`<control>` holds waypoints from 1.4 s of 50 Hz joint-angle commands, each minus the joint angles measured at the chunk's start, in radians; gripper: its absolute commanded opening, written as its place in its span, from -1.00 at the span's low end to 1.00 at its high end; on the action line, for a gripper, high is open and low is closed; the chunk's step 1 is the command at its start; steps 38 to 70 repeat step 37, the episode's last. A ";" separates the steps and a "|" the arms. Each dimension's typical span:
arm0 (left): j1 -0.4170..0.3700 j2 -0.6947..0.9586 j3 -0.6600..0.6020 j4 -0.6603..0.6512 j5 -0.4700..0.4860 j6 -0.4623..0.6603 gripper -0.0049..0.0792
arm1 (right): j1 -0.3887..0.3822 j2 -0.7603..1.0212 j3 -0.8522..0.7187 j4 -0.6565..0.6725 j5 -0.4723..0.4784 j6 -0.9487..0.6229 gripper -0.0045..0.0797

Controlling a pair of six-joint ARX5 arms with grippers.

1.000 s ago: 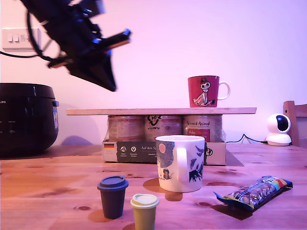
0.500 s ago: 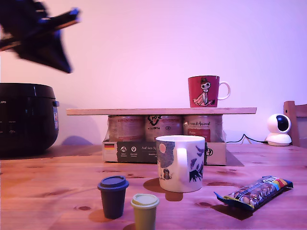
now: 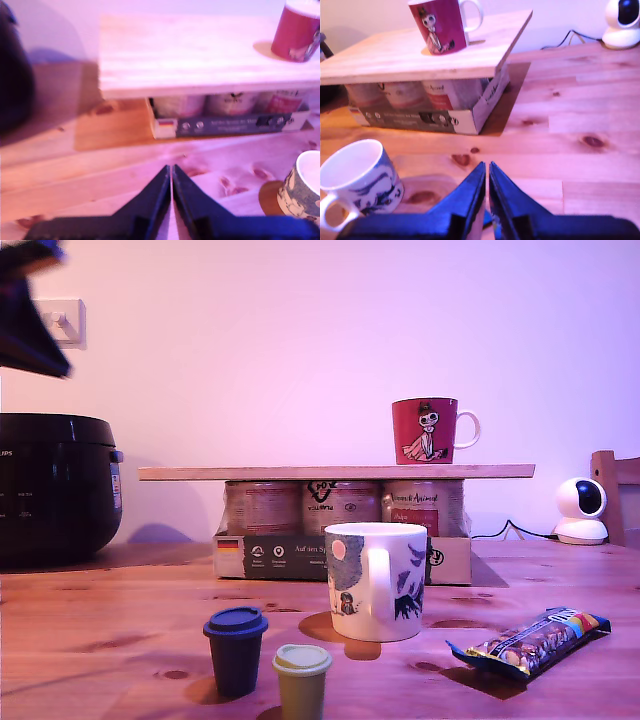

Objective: Slide the blue coffee cup to the right

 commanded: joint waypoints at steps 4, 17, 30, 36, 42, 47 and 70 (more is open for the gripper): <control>0.005 -0.073 -0.042 0.013 -0.004 0.024 -0.93 | 0.006 0.002 -0.003 -0.025 0.003 0.001 -0.92; 0.010 -0.200 -0.117 0.021 -0.011 0.050 -0.93 | 0.006 0.002 -0.003 -0.098 0.003 0.001 -0.92; 0.048 -0.312 -0.179 0.035 -0.009 0.045 -0.93 | 0.006 0.002 -0.003 -0.167 0.003 0.001 -0.92; 0.051 -0.351 -0.180 0.035 -0.006 0.040 -0.93 | 0.006 0.002 -0.003 -0.189 0.003 0.001 -0.92; 0.051 -0.356 -0.180 0.033 -0.006 0.040 -0.93 | 0.006 0.002 -0.003 -0.192 0.003 0.001 -0.92; 0.051 -0.356 -0.180 0.033 -0.006 0.040 -0.93 | 0.006 0.002 -0.003 -0.192 0.003 0.001 -0.92; 0.051 -0.356 -0.180 0.033 -0.006 0.040 -0.93 | 0.006 0.002 -0.003 -0.192 0.003 0.001 -0.92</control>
